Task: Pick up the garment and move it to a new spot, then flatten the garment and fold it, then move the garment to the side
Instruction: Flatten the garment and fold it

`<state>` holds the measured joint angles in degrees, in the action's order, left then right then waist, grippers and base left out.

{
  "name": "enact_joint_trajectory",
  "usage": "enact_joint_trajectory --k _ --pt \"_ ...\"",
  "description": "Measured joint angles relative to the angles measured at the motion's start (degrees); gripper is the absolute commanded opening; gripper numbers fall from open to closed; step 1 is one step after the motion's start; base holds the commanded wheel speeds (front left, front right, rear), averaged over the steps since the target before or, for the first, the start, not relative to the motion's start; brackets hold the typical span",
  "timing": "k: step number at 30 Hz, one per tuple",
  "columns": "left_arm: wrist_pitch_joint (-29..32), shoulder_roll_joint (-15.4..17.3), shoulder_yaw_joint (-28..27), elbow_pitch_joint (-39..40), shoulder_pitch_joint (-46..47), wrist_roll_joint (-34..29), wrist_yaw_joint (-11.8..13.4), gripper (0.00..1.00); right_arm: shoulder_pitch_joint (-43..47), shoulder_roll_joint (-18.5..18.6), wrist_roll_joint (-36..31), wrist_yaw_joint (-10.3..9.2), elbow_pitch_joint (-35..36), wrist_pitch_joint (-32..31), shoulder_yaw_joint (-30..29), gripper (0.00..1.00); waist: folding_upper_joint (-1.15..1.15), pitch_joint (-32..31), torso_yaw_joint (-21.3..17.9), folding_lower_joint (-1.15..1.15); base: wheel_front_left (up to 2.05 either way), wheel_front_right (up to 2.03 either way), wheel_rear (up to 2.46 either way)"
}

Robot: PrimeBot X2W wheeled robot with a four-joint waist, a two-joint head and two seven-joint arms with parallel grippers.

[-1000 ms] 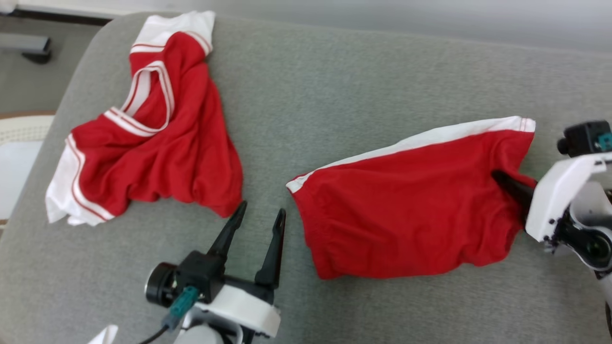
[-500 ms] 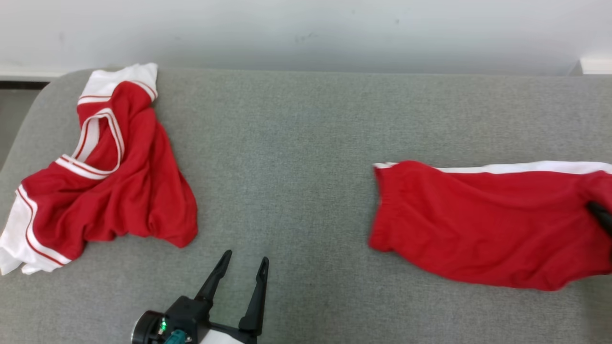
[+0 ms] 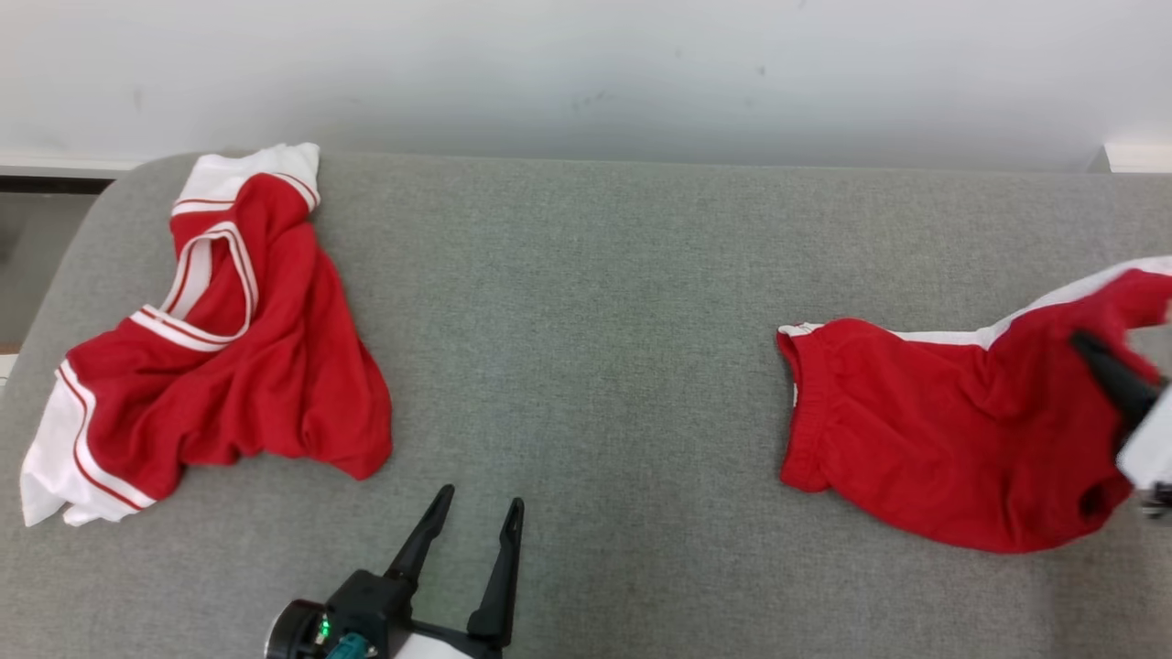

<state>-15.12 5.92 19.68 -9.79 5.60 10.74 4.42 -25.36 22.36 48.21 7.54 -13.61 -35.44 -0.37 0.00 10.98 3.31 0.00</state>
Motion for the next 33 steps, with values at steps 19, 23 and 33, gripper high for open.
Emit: enact_joint_trajectory --k 19,23,33 --pt "0.0 -2.8 -1.7 -3.2 0.0 -0.3 -2.7 1.00 0.1 -18.9 -21.4 0.00 0.7 -3.6 4.8 1.00 0.00 -0.4 4.4 0.01 0.00 0.00 0.00" --pt "0.0 -2.9 -2.4 -3.5 -0.3 -0.4 -2.9 1.00 1.6 -19.3 -17.3 0.00 1.7 -2.2 7.6 1.00 0.00 -1.0 4.1 0.01 0.00 0.00 0.00" --pt "0.0 -3.1 -4.5 -2.6 -1.3 -1.2 -3.2 1.00 8.3 -15.1 -17.7 0.01 15.5 12.3 13.0 1.00 0.00 -3.3 1.9 0.00 0.00 0.00 0.00"
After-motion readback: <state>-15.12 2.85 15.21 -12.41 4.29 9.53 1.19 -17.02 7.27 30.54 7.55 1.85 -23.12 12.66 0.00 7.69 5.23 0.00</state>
